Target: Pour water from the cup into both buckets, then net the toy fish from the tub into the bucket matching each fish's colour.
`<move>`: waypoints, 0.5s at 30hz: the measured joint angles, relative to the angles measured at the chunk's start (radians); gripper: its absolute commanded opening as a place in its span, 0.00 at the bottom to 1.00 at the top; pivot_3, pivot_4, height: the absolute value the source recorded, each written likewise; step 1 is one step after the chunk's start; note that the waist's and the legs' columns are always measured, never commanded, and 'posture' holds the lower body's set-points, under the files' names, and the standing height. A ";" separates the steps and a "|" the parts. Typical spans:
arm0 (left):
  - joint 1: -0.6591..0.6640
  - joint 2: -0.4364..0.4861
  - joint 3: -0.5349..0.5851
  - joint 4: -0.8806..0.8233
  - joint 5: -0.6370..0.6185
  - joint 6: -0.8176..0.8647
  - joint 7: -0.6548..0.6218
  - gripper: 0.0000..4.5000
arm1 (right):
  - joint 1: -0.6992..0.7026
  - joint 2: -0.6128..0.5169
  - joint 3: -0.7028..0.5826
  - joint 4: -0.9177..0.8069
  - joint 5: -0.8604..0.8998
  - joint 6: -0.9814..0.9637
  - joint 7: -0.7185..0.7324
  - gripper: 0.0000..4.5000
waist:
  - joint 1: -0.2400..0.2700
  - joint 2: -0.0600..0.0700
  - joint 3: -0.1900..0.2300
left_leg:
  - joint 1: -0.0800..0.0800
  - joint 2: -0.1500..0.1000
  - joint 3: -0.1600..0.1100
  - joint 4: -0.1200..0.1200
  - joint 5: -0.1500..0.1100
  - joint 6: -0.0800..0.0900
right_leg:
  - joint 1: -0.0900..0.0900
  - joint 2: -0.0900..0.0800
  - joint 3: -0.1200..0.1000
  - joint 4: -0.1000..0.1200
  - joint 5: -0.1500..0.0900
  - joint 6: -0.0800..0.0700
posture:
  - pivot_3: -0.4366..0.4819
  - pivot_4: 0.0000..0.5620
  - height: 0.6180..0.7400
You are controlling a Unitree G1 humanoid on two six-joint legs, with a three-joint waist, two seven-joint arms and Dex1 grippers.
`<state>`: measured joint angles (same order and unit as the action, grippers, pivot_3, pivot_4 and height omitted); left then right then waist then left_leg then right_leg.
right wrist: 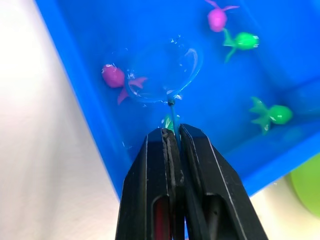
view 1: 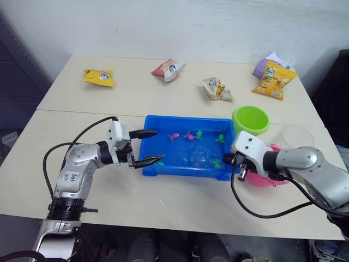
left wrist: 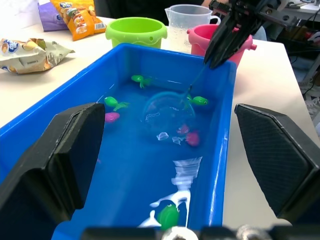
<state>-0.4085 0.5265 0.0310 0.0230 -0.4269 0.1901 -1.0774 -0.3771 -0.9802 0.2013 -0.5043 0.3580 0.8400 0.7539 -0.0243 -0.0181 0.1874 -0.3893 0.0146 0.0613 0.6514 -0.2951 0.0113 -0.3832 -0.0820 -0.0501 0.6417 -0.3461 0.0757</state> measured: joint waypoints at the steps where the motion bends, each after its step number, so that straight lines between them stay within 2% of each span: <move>1: 0.000 0.000 0.000 -0.010 -0.001 0.007 0.003 0.99 | -0.001 0.000 0.000 0.000 -0.005 -0.001 0.006 0.00 | 0.000 0.000 0.000 | 0.000 0.000 0.000 0.000 0.000 0.000 | 0.000 0.000 0.000 0.000 0.000 0.000 | 0.48 0.27 0.98; 4: 0.000 0.001 0.000 -0.022 -0.002 0.026 0.008 0.99 | -0.005 -0.018 0.023 0.001 -0.032 -0.029 0.038 0.00 | -0.001 0.000 0.000 | 0.000 0.000 0.000 0.000 0.000 0.000 | 0.000 0.000 0.000 0.000 0.000 0.000 | 0.48 0.27 0.98; 9: 0.000 0.018 0.000 -0.051 -0.003 0.057 0.014 0.99 | -0.023 -0.058 0.078 0.078 -0.162 -0.195 0.102 0.00 | -0.001 0.000 0.000 | 0.000 0.000 0.000 0.001 0.000 0.000 | 0.000 0.000 0.000 0.000 0.000 0.000 | 0.48 0.27 0.98; 13: 0.000 0.040 0.001 -0.059 -0.004 0.078 0.012 0.99 | -0.044 -0.048 0.091 0.123 -0.231 -0.292 0.133 0.00 | -0.001 0.000 0.000 | 0.000 0.000 0.000 0.001 0.000 -0.001 | 0.000 0.000 0.000 0.001 0.000 0.000 | 0.48 0.27 0.98; 15: 0.001 0.068 0.001 -0.057 -0.004 0.081 -0.005 0.99 | -0.050 -0.001 0.091 0.123 -0.219 -0.289 0.149 0.00 | -0.004 0.000 0.000 | 0.001 0.000 0.000 0.001 0.001 -0.001 | 0.000 0.001 0.000 0.001 0.000 0.000 | 0.48 0.27 0.98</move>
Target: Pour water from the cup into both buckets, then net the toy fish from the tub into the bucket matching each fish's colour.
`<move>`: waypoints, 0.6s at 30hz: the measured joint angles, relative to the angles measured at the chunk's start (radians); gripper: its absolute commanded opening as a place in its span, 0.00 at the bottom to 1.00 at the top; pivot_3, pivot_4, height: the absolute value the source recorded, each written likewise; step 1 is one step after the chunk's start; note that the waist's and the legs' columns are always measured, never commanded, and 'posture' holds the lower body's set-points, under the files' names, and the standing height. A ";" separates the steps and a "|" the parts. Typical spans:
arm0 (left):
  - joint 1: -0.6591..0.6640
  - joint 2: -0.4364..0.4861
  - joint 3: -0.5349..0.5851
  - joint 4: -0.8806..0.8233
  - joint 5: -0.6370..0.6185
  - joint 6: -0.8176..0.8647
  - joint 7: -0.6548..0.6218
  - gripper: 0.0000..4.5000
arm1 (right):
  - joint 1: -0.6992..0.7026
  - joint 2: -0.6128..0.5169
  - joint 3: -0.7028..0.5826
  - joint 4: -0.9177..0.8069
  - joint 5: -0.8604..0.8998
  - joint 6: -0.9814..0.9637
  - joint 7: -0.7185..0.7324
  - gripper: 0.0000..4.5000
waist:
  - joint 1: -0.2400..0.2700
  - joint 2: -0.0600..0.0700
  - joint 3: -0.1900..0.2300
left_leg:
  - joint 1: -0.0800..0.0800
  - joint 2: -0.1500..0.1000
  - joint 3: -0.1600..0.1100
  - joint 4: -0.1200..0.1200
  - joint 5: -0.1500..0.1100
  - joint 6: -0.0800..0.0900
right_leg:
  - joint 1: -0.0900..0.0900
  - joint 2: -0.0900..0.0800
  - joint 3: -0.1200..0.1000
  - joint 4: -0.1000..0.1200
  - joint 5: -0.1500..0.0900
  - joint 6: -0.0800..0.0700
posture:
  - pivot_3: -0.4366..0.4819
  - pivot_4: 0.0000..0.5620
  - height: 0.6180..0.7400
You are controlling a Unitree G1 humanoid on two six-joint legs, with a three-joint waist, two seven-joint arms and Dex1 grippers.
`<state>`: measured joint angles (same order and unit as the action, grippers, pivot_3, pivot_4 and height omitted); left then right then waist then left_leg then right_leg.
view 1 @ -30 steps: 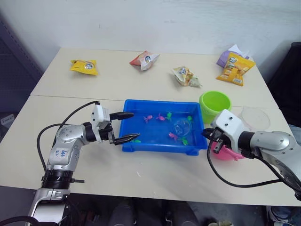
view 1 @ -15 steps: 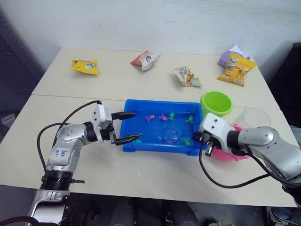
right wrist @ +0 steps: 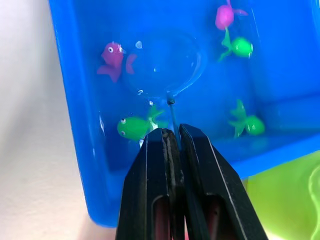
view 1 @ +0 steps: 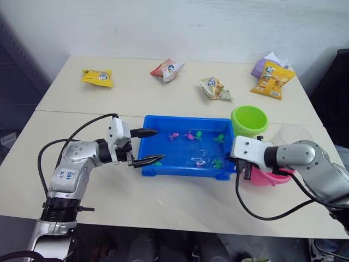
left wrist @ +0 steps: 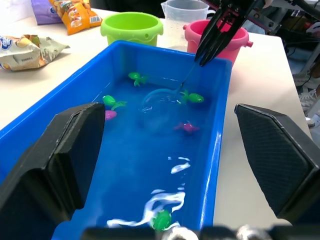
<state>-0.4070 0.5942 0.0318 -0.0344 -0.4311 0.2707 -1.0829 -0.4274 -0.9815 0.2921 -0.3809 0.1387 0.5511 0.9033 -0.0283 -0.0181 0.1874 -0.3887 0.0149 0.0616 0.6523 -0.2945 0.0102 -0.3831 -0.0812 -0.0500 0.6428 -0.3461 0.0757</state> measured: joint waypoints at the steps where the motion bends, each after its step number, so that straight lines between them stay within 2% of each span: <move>1: 0.000 0.017 0.001 0.003 0.000 0.000 -0.012 0.99 | 0.000 0.026 0.000 -0.001 0.016 0.012 0.006 0.00 | -0.001 0.000 0.000 | 0.000 0.000 0.000 0.000 0.000 0.000 | 0.000 0.000 0.000 0.000 0.000 0.000 | 0.48 0.27 0.98; 3: 0.007 0.043 0.009 0.012 0.000 -0.008 -0.033 0.99 | 0.000 0.058 -0.003 -0.006 0.050 0.050 0.020 0.00 | 0.002 0.000 0.000 | 0.000 0.000 0.000 0.000 0.000 0.000 | 0.000 0.000 0.000 0.001 0.000 0.000 | 0.48 0.27 0.98; 10: 0.026 0.074 0.034 0.096 0.001 -0.065 -0.079 0.99 | -0.001 0.063 -0.081 -0.006 0.120 0.157 0.046 0.00 | 0.004 0.000 0.000 | 0.000 0.000 -0.001 0.000 0.000 0.001 | 0.000 -0.001 -0.001 0.000 0.000 0.000 | 0.48 0.27 0.98; 18: 0.035 0.083 0.061 0.214 0.001 -0.169 -0.142 0.99 | -0.006 0.126 -0.203 -0.003 0.221 0.288 0.006 0.00 | 0.001 0.000 0.000 | 0.000 0.000 0.000 0.000 0.000 0.001 | 0.000 -0.001 0.000 0.001 0.000 0.000 | 0.48 0.27 0.98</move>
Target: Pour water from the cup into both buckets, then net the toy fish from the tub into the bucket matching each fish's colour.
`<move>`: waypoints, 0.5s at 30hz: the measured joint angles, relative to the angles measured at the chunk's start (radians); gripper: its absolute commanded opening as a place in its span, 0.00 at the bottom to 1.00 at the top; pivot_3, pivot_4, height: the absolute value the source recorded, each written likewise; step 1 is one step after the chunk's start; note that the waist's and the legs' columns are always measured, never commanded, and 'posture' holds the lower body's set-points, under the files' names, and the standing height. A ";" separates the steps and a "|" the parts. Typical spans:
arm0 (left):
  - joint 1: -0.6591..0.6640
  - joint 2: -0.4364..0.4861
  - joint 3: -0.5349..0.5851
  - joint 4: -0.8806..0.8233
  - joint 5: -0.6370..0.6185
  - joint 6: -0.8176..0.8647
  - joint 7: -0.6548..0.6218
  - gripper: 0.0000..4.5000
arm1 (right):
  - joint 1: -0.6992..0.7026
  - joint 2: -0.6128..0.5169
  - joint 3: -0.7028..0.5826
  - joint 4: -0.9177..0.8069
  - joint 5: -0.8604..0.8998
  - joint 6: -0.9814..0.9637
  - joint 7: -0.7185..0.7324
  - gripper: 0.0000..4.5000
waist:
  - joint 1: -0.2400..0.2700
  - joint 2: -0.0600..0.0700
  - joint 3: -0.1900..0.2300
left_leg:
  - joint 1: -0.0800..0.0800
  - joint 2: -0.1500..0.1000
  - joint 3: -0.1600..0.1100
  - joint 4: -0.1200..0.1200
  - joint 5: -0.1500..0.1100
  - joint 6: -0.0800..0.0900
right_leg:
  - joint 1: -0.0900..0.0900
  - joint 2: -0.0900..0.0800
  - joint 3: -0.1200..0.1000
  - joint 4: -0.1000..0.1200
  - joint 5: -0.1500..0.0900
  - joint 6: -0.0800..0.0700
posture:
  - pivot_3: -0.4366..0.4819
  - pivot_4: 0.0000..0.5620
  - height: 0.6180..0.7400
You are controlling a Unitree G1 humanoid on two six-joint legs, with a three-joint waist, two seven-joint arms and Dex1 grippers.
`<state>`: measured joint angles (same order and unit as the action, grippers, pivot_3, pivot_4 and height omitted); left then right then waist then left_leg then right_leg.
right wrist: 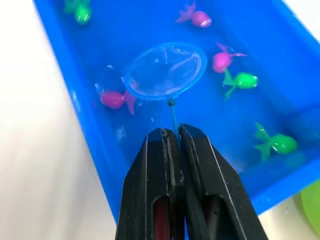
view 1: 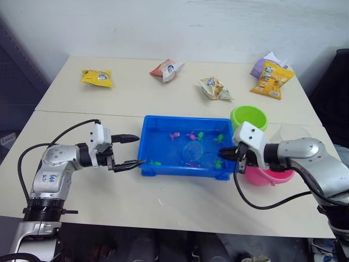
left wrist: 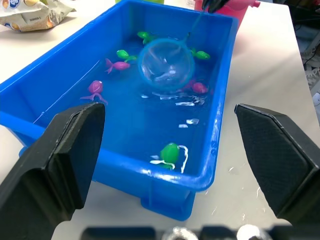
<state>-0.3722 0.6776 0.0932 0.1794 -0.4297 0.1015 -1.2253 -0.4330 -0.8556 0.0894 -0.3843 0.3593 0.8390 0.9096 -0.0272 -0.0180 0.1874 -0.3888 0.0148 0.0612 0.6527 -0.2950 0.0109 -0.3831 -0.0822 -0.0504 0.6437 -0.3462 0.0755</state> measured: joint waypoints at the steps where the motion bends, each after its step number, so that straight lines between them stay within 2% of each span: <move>1: 0.005 0.000 0.006 0.007 0.000 -0.011 -0.006 0.99 | 0.002 0.000 -0.009 0.000 0.007 0.011 -0.003 0.00 | 0.000 0.000 0.000 | 0.000 0.000 0.000 0.000 0.000 0.000 | 0.000 0.000 0.000 0.000 0.000 0.000 | 0.48 0.27 0.98; 8: 0.026 0.004 0.023 0.061 0.001 -0.056 -0.026 0.99 | 0.028 -0.014 -0.025 -0.001 0.016 0.023 -0.017 0.00 | 0.001 0.000 0.000 | 0.000 0.000 0.000 0.000 0.000 0.000 | 0.000 0.000 0.000 0.000 0.000 0.000 | 0.48 0.27 0.98; 12: 0.026 0.004 0.023 0.070 0.003 -0.072 -0.029 0.99 | 0.030 -0.099 0.023 0.010 -0.114 -0.148 -0.013 0.00 | 0.001 0.000 0.000 | 0.000 0.000 0.000 0.000 0.000 0.000 | 0.000 0.000 0.000 0.000 0.000 0.000 | 0.48 0.27 0.98; 15: 0.024 0.003 0.023 0.072 0.006 -0.082 -0.029 0.99 | 0.028 -0.111 0.085 0.061 -0.222 -0.286 -0.018 0.00 | -0.001 0.000 0.000 | 0.000 0.000 0.001 0.000 0.000 0.000 | -0.001 0.000 0.001 0.000 0.000 0.000 | 0.48 0.27 0.98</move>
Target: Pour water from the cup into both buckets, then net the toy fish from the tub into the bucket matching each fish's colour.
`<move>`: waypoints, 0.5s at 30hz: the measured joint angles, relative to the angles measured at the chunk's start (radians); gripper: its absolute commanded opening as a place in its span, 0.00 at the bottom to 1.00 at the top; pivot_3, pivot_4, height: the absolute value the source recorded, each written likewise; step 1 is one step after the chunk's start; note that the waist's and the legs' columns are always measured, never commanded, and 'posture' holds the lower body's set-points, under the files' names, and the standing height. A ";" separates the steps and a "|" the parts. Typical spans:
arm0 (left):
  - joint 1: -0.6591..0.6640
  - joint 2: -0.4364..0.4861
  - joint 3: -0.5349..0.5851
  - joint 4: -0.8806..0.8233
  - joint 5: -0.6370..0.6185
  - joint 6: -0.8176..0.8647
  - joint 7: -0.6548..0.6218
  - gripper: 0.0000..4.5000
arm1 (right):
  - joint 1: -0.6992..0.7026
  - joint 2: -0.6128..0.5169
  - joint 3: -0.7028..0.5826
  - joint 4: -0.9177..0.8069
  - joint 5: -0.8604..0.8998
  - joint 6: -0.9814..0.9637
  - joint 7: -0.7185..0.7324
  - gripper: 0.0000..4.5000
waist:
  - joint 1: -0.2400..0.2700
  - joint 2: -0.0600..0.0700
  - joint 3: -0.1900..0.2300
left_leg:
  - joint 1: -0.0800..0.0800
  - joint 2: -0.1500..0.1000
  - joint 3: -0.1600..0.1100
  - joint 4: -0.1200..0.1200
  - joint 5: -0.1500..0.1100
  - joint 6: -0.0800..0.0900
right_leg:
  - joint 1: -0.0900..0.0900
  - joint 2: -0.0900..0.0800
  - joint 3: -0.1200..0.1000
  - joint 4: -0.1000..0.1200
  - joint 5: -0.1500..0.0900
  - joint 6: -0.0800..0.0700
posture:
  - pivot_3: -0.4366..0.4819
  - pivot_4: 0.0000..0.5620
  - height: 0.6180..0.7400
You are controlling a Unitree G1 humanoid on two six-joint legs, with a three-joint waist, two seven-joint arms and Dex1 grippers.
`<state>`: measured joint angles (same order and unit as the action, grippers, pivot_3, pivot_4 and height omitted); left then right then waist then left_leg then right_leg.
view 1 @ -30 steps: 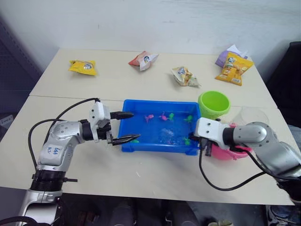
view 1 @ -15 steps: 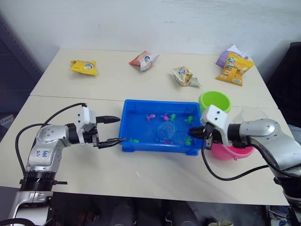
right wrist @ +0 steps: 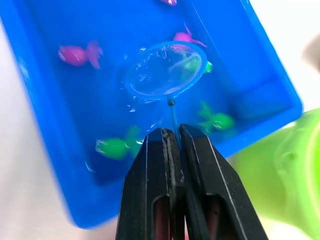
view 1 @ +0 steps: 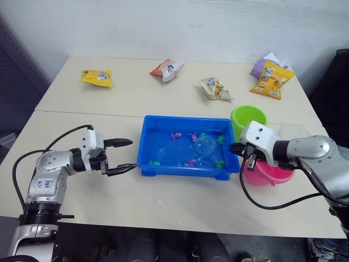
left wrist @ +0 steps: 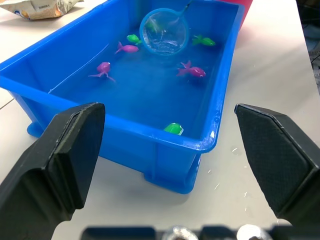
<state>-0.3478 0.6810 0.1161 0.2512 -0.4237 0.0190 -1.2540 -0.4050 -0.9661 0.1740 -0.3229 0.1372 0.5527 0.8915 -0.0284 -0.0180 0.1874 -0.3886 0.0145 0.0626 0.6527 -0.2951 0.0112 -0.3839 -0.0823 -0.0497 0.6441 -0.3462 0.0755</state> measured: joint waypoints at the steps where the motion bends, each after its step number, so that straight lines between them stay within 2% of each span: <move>1: 0.000 0.000 0.000 0.000 0.000 -0.002 0.000 0.99 | 0.000 0.000 0.018 0.016 -0.024 -0.031 0.003 0.00 | 0.000 0.000 0.000 | 0.000 0.000 0.000 0.000 0.000 0.000 | 0.000 0.000 0.000 0.000 0.000 0.000 | 0.48 0.27 0.98; 8: 0.000 -0.002 0.000 0.003 0.001 -0.010 0.000 0.99 | -0.003 0.004 0.058 0.038 -0.054 -0.113 0.097 0.00 | 0.001 0.000 0.000 | 0.000 0.000 0.000 0.001 0.000 0.000 | 0.000 0.000 0.000 0.001 0.000 0.000 | 0.48 0.27 0.98; 15: -0.001 -0.006 -0.001 0.022 0.002 -0.024 0.001 0.99 | -0.023 0.092 0.055 0.037 0.017 -0.024 0.136 0.00 | 0.001 0.000 0.000 | 0.000 0.000 0.000 0.001 0.000 0.000 | 0.000 0.000 0.000 0.002 0.000 0.000 | 0.48 0.27 0.98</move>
<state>-0.3493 0.6751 0.1155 0.2727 -0.4214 -0.0053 -1.2532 -0.4279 -0.8742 0.2289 -0.2855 0.1541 0.5284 1.0277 -0.0271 -0.0181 0.1874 -0.3888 0.0147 0.0625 0.6541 -0.2950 0.0111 -0.3840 -0.0823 -0.0500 0.6460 -0.3462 0.0755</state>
